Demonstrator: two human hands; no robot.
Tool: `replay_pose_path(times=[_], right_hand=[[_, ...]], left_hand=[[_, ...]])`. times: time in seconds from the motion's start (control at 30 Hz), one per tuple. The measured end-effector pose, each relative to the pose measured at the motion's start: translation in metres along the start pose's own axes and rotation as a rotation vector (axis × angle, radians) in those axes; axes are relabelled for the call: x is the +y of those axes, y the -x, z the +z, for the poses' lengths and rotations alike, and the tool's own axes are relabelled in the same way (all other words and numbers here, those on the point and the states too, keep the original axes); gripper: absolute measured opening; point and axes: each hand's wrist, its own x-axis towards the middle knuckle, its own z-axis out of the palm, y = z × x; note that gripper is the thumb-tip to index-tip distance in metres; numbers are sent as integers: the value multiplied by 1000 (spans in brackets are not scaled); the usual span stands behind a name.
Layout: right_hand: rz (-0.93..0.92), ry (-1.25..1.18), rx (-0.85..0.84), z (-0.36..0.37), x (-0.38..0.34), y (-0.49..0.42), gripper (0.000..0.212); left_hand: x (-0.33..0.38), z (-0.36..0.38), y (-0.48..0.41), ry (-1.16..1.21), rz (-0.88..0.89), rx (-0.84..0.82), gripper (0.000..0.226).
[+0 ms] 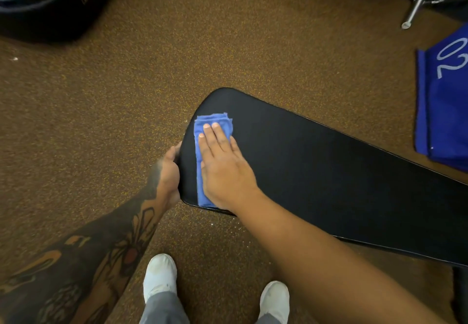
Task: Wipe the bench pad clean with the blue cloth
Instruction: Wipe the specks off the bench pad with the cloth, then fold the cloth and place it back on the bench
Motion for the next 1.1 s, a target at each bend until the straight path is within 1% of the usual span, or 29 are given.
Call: replay_pose_path(times=[0.03, 0.07, 0.13, 0.2, 0.23, 0.3, 0.4, 0.43, 0.5, 0.53, 0.6, 0.7, 0.8, 0.87, 0.93, 0.97, 1.0, 1.03, 1.07, 1.1], right_hand=[[12, -14, 3, 1, -10, -4, 60], [-14, -14, -4, 3, -21, -4, 61], [-151, 31, -51, 7, -34, 8, 62], [-242, 83, -85, 4, -24, 19, 62], [-241, 94, -69, 3, -16, 18, 61], [-181, 94, -41, 1, -8, 7, 59], [-81, 29, -34, 2, -27, -7, 59], [-83, 24, -44, 4, -36, -3, 60], [-153, 71, -89, 6, -46, 16, 64], [-197, 91, -116, 6, -44, 28, 64], [-245, 97, -119, 4, -27, 43, 62], [-152, 76, -103, -1, 2, 47, 63], [-53, 16, -141, -12, 7, 45, 66], [-1, -69, -94, -21, -1, 36, 65], [51, -92, 6, -33, -4, 17, 55], [73, -83, 33, -39, -2, 6, 48], [83, -72, 1, -46, 1, -6, 43], [83, -57, -73, -52, 4, -16, 43], [77, -54, -159, -57, 7, -25, 46], [77, -69, -236, -61, 10, -31, 50]], left_hand=[[-1, -2, -1, 30, -7, -2, 52], [-1, -4, -3, 74, -20, -7, 53], [-3, -9, -7, 142, -56, 0, 55], [-3, -11, -8, 165, -102, -14, 57], [-3, -11, -8, 167, -112, -11, 55], [-3, -10, -10, 152, -96, 19, 52], [-7, -8, -11, 183, -61, -9, 54], [-8, -9, -10, 191, -68, -12, 55], [-7, -13, -10, 193, -80, -16, 62], [-6, -14, -10, 177, -92, -9, 65], [-6, -15, -12, 139, -112, 12, 63], [-5, -9, -8, 91, -80, 8, 57], [-5, -1, 0, -18, -36, 65, 58], [-5, 1, 6, -54, 10, 132, 60], [-6, 5, 13, -92, 19, 201, 68], [-5, 8, 21, -85, 28, 262, 63], [-6, 13, 32, -62, 49, 316, 52], [-12, 14, 40, -55, 39, 368, 48], [-20, 14, 48, -62, 15, 412, 57], [-34, 10, 55, -45, -24, 448, 70]])
